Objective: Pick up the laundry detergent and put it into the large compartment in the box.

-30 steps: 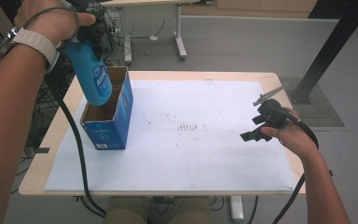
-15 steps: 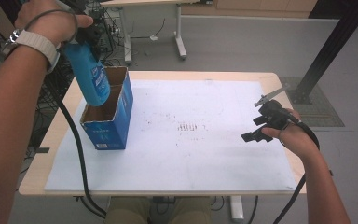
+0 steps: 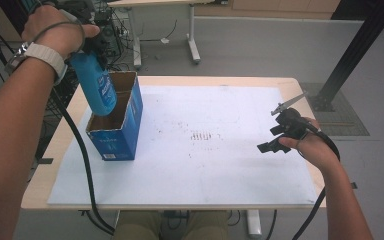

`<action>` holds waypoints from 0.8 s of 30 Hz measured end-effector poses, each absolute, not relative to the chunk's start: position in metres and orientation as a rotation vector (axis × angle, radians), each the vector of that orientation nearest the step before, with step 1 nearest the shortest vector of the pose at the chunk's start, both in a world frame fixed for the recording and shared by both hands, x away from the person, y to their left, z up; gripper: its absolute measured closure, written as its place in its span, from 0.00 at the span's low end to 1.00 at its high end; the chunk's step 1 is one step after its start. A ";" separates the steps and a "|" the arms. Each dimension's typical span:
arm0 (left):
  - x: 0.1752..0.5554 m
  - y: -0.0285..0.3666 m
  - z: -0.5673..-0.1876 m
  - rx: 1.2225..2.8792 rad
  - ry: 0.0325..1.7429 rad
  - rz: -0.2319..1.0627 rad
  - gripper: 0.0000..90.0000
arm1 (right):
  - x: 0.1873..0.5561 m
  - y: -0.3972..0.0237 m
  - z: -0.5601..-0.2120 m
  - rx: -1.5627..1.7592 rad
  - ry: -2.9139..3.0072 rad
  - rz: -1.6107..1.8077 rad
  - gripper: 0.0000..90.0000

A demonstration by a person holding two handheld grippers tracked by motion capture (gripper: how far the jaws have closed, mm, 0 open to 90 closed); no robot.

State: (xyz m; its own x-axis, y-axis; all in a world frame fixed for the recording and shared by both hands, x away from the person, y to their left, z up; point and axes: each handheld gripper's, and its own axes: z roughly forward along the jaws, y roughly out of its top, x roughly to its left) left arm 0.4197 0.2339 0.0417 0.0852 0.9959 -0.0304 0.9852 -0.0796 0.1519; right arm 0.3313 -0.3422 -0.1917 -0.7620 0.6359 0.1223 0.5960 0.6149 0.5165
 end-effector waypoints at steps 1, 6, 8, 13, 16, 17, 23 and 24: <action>0.420 0.235 0.041 2.211 2.037 0.120 0.41 | 0.332 -0.342 -0.192 1.056 2.757 0.843 0.12; 0.422 0.237 0.038 2.200 2.042 0.126 0.41 | 0.333 -0.342 -0.193 1.060 2.760 0.839 0.12; 0.423 0.237 0.036 2.199 2.045 0.127 0.41 | 0.333 -0.342 -0.194 1.059 2.760 0.836 0.12; 0.426 0.237 0.032 2.199 2.048 0.119 0.41 | 0.334 -0.342 -0.196 1.070 2.761 0.836 0.12; 0.427 0.238 0.029 2.198 2.044 0.114 0.41 | 0.334 -0.342 -0.196 1.069 2.763 0.836 0.12; 0.428 0.238 0.028 2.198 2.044 0.111 0.41 | 0.335 -0.342 -0.197 1.070 2.764 0.837 0.12; 0.431 0.239 0.017 2.202 2.042 0.106 0.41 | 0.336 -0.343 -0.200 1.078 2.768 0.835 0.12; 0.432 0.239 0.016 2.202 2.043 0.103 0.41 | 0.336 -0.343 -0.200 1.081 2.769 0.833 0.12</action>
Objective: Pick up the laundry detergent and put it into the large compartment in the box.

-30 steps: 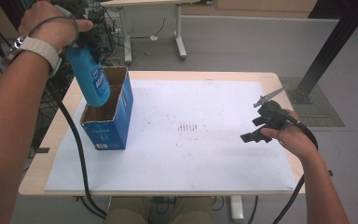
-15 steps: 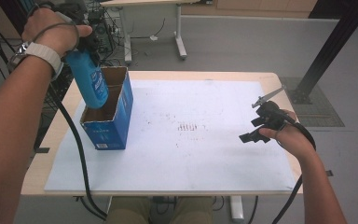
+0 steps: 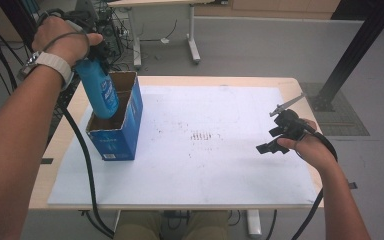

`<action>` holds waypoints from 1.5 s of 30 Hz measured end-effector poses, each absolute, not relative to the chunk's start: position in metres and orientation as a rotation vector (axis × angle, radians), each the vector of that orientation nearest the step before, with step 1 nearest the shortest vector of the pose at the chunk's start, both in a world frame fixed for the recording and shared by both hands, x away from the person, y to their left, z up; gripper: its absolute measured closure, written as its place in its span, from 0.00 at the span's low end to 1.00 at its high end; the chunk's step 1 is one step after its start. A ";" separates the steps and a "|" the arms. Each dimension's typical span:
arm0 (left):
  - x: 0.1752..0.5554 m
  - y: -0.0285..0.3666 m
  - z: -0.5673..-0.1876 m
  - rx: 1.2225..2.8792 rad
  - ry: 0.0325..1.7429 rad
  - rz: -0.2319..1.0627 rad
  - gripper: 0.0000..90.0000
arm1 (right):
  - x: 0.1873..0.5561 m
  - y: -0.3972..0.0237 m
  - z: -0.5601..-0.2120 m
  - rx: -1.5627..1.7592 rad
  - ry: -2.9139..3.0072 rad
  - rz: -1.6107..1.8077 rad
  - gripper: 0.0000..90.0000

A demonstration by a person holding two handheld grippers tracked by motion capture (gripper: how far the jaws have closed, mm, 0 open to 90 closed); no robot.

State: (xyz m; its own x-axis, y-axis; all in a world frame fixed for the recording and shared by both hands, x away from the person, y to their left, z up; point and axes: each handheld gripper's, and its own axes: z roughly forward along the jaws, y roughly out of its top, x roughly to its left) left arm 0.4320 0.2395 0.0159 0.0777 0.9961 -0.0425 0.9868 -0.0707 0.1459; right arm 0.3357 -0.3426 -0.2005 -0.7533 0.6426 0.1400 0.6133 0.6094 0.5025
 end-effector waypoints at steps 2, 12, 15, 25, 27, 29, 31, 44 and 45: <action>0.434 0.239 0.013 2.208 2.045 0.097 0.41 | 0.336 -0.343 -0.201 1.082 2.768 0.833 0.12; 0.438 0.240 0.000 2.213 2.044 0.098 0.41 | 0.335 -0.344 -0.202 1.095 2.763 0.833 0.12; 0.440 0.240 -0.005 2.214 2.043 0.092 0.41 | 0.335 -0.344 -0.203 1.098 2.764 0.834 0.12; 0.446 0.240 -0.018 2.223 2.043 0.079 0.41 | 0.333 -0.348 -0.206 1.116 2.761 0.833 0.12; 0.446 0.239 -0.020 2.227 2.041 0.083 0.41 | 0.333 -0.349 -0.206 1.121 2.759 0.833 0.12; 0.447 0.239 -0.023 2.229 2.041 0.084 0.41 | 0.332 -0.349 -0.206 1.120 2.757 0.834 0.12; 0.447 0.240 -0.025 2.230 2.040 0.080 0.41 | 0.332 -0.349 -0.206 1.119 2.758 0.832 0.12; 0.449 0.244 -0.042 2.234 2.036 0.078 0.41 | 0.331 -0.351 -0.209 1.127 2.755 0.834 0.12; 0.450 0.243 -0.043 2.233 2.038 0.079 0.41 | 0.330 -0.351 -0.210 1.127 2.755 0.836 0.12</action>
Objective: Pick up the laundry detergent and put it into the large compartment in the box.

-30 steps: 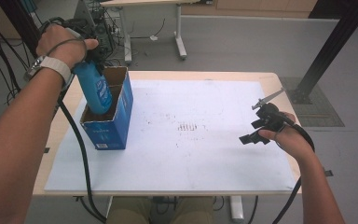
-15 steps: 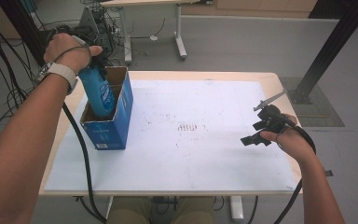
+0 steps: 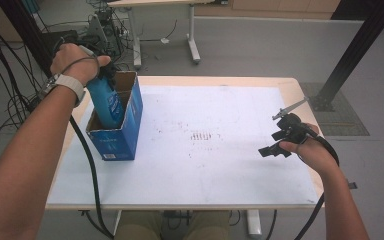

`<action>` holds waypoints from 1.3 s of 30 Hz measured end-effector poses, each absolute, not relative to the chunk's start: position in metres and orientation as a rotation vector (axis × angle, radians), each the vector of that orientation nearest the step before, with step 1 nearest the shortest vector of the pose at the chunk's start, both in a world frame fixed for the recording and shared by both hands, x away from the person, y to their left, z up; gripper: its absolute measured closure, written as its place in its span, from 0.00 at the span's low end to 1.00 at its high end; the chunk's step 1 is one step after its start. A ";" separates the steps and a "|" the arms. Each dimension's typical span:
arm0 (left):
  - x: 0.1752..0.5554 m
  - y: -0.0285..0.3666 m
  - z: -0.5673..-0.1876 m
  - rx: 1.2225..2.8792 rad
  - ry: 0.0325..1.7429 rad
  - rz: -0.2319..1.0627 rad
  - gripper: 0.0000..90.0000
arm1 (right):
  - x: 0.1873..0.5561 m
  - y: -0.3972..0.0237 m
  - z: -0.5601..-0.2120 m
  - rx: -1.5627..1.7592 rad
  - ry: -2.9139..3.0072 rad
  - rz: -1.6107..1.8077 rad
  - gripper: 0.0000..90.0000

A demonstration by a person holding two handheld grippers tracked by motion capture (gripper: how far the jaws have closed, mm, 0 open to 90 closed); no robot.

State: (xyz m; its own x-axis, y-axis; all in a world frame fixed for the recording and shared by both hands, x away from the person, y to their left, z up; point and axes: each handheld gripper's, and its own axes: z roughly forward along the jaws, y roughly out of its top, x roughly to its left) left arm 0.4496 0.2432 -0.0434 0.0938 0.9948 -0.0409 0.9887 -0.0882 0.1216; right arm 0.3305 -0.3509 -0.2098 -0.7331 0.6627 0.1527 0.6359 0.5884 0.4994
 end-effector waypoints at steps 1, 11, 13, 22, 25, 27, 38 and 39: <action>0.450 0.243 -0.045 2.236 2.036 0.082 0.41 | 0.330 -0.351 -0.210 1.127 2.755 0.836 0.12; 0.452 0.243 -0.061 2.243 2.029 0.075 0.41 | 0.331 -0.351 -0.212 1.133 2.758 0.833 0.12; 0.452 0.243 -0.064 2.243 2.030 0.079 0.41 | 0.331 -0.350 -0.213 1.137 2.760 0.829 0.12; 0.453 0.244 -0.074 2.257 2.028 0.087 0.42 | 0.331 -0.350 -0.214 1.143 2.760 0.828 0.12; 0.453 0.243 -0.078 2.258 2.025 0.084 0.41 | 0.331 -0.350 -0.215 1.145 2.764 0.825 0.12; 0.452 0.243 -0.081 2.254 2.019 0.089 0.42 | 0.331 -0.350 -0.216 1.146 2.764 0.825 0.12; 0.453 0.238 -0.098 2.264 2.013 0.092 0.42 | 0.330 -0.352 -0.218 1.159 2.763 0.821 0.12; 0.453 0.238 -0.099 2.266 2.011 0.093 0.42 | 0.330 -0.352 -0.218 1.160 2.763 0.823 0.12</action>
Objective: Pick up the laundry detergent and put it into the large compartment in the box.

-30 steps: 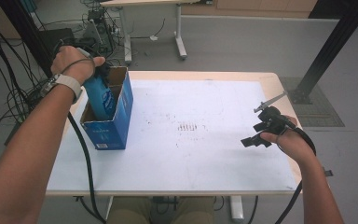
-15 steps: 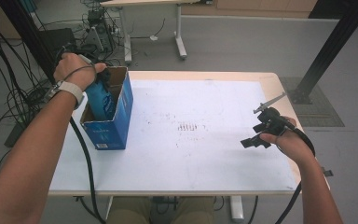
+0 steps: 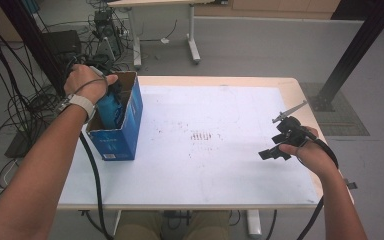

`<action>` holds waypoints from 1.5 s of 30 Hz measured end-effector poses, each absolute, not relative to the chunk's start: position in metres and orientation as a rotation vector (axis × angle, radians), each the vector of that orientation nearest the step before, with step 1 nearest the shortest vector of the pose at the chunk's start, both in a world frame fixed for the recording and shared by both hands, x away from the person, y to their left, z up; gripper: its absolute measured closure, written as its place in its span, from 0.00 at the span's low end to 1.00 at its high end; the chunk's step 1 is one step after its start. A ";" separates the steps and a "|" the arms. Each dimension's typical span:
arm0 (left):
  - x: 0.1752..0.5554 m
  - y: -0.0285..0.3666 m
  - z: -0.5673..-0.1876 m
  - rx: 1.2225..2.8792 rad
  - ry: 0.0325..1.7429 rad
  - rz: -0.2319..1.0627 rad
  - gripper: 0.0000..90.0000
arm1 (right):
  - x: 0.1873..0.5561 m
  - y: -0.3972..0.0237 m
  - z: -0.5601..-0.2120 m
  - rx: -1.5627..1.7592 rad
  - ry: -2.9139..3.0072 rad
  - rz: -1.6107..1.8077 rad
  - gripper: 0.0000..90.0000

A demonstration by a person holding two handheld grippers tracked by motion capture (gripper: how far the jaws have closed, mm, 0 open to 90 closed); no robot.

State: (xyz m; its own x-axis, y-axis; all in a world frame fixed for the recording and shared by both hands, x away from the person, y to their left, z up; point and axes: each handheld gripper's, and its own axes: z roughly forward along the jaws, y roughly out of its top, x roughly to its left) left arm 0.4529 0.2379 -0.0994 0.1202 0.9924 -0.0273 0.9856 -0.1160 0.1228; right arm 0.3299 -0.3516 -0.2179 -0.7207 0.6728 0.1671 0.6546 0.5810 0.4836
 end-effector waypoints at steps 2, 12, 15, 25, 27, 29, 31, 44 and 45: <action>0.453 0.237 -0.102 2.271 2.009 0.094 0.42 | 0.330 -0.352 -0.219 1.160 2.761 0.825 0.12; 0.454 0.236 -0.115 2.288 1.997 0.094 0.42 | 0.330 -0.354 -0.220 1.174 2.763 0.817 0.12; 0.455 0.235 -0.116 2.295 1.994 0.095 0.42 | 0.330 -0.353 -0.220 1.174 2.763 0.819 0.12; 0.458 0.236 -0.128 2.303 2.000 0.070 0.42 | 0.329 -0.354 -0.220 1.183 2.763 0.814 0.12; 0.457 0.237 -0.129 2.302 1.995 0.075 0.42 | 0.329 -0.355 -0.220 1.189 2.761 0.812 0.12; 0.458 0.235 -0.130 2.310 1.998 0.076 0.42 | 0.329 -0.355 -0.220 1.187 2.761 0.813 0.12; 0.457 0.235 -0.131 2.307 1.995 0.089 0.42 | 0.329 -0.355 -0.220 1.187 2.762 0.811 0.12; 0.456 0.234 -0.135 2.314 1.992 0.099 0.42 | 0.328 -0.355 -0.220 1.189 2.761 0.812 0.12; 0.456 0.234 -0.136 2.314 1.994 0.094 0.42 | 0.328 -0.355 -0.221 1.189 2.762 0.812 0.12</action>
State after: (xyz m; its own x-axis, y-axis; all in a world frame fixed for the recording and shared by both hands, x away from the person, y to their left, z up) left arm 0.4565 0.2339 -0.1358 0.1482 0.9889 -0.0092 0.9837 -0.1464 0.1048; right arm 0.3283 -0.3546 -0.2206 -0.7081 0.6841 0.1749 0.6700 0.5727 0.4724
